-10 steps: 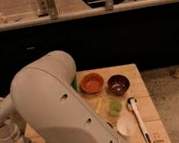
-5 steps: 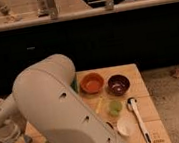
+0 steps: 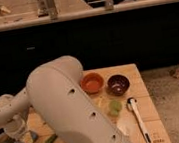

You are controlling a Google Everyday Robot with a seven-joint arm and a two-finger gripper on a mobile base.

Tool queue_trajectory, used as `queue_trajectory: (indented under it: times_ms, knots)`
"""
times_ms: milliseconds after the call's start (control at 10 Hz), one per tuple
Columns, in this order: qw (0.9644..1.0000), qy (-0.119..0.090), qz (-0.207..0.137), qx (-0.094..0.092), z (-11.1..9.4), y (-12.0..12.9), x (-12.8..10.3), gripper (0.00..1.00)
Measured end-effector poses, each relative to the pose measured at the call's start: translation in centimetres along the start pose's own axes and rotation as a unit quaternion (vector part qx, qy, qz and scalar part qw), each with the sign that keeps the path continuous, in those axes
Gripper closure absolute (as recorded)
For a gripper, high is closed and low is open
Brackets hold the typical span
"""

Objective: Place sponge in table surface

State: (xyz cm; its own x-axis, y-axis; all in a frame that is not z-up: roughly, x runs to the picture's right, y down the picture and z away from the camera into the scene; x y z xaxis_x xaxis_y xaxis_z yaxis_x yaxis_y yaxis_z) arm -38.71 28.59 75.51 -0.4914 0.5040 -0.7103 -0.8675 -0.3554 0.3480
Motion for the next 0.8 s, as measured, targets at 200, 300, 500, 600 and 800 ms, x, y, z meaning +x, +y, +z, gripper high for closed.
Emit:
queue_trajectory:
  times_ms: [200,300,500,600,800]
  knots:
    - [0.9998,-0.006,0.019,0.002,0.2,-0.5,-1.5,1.0]
    - [0.9995,-0.014,0.029,0.004,0.3,-0.6,-1.9,1.0]
    - [0.9977,-0.042,0.051,0.017,0.7,-0.7,-2.7,1.0]
    - [0.9967,-0.052,0.059,0.022,0.9,-0.8,-3.0,1.0]
    - [0.9936,-0.073,0.078,0.037,1.6,-1.0,-3.7,1.0]
